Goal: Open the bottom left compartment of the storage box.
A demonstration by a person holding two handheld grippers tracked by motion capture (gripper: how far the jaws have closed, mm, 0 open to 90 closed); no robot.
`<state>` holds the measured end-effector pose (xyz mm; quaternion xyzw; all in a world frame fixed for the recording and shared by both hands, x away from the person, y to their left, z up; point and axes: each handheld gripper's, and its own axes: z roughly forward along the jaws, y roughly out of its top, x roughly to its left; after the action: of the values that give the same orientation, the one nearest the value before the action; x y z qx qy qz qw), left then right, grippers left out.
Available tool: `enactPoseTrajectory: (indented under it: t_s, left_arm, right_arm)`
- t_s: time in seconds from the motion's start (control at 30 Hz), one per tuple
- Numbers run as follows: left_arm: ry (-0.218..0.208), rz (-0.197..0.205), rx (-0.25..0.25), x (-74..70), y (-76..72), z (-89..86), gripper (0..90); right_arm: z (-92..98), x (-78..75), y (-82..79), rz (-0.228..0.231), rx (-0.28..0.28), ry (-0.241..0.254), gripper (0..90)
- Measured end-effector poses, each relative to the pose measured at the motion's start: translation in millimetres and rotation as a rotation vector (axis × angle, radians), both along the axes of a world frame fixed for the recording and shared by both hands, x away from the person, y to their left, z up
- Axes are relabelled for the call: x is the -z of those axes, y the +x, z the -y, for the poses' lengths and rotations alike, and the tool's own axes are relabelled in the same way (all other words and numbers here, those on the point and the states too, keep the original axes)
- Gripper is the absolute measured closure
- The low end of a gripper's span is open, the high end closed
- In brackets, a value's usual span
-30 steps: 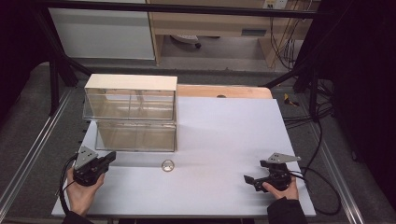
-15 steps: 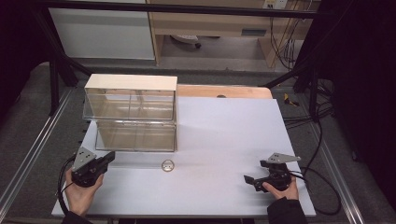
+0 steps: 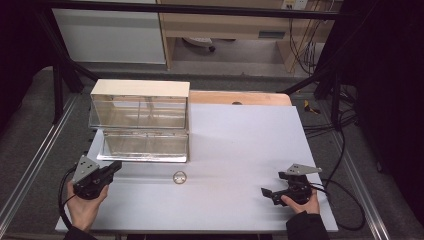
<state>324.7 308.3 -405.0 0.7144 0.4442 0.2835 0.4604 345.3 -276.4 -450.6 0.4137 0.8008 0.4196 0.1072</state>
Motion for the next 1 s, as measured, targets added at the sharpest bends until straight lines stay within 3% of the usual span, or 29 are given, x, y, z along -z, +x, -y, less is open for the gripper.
enactPoseTrajectory:
  t_s: [0.3,0.5,0.6,1.0]
  left_arm:
    - [0.028,-0.020,0.021,-11.0,1.4,0.6,89.6]
    - [0.033,-0.055,0.033,-16.0,4.0,0.0,89.6]
    - [0.014,-0.054,0.039,-19.1,4.8,-1.6,89.6]
    - [0.048,-0.055,0.038,-30.3,9.1,-0.2,89.6]
  right_arm:
    - [-0.5,0.5,0.1,-0.003,0.001,-0.002,0.8]
    - [-0.6,0.5,0.1,-0.003,0.000,-0.003,0.8]
    - [-0.6,0.5,0.1,-0.004,0.000,-0.001,0.8]
    - [-0.7,0.7,0.2,-0.003,-0.002,-0.006,0.8]
